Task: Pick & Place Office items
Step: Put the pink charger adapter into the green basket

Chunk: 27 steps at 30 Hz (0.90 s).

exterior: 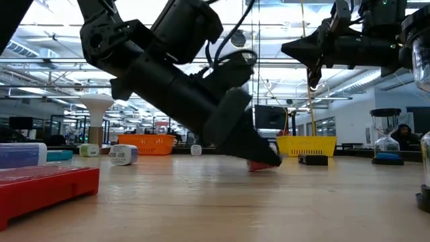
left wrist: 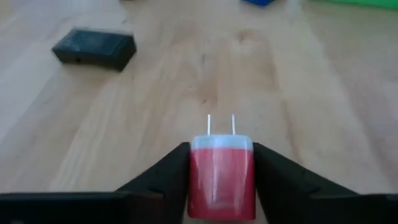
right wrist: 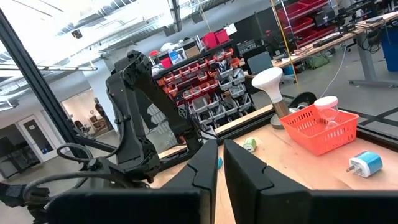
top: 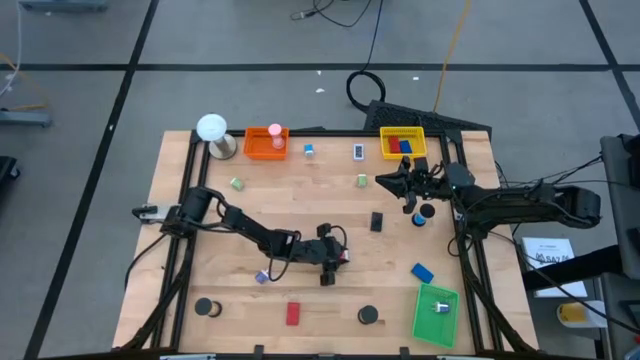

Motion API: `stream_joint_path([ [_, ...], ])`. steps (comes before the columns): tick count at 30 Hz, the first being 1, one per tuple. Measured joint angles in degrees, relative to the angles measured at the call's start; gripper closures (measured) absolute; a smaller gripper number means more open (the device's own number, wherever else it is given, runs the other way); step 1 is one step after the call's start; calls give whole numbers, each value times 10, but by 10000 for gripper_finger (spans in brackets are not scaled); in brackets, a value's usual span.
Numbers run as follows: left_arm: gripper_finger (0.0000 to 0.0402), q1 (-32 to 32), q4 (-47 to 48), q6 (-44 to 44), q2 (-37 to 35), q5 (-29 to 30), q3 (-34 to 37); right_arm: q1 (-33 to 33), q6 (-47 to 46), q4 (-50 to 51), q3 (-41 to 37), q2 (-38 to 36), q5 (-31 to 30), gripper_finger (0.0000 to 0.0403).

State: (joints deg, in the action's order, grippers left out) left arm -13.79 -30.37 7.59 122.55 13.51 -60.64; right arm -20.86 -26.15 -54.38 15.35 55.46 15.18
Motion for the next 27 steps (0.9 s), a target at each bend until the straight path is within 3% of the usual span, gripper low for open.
stream_joint_path([
  [5, 132, 0, 24, -6, -6, 4, 0, 0, 3, 0, 0, 0, 0, 385],
  [10, 105, -14, 70, -25, -35, 31, 2, 0, -2, 4, 0, 0, 0, 385],
  [17, 172, -48, 91, -72, -119, 97, 60, 0, 2, 13, 0, 0, 1, 385],
  [21, 232, -45, 22, -73, -180, 99, 143, 28, 50, 25, 0, 5, 4, 385],
  [27, 304, -35, -170, -71, -274, 85, 309, 116, 130, 9, -1, 26, 5, 385],
])
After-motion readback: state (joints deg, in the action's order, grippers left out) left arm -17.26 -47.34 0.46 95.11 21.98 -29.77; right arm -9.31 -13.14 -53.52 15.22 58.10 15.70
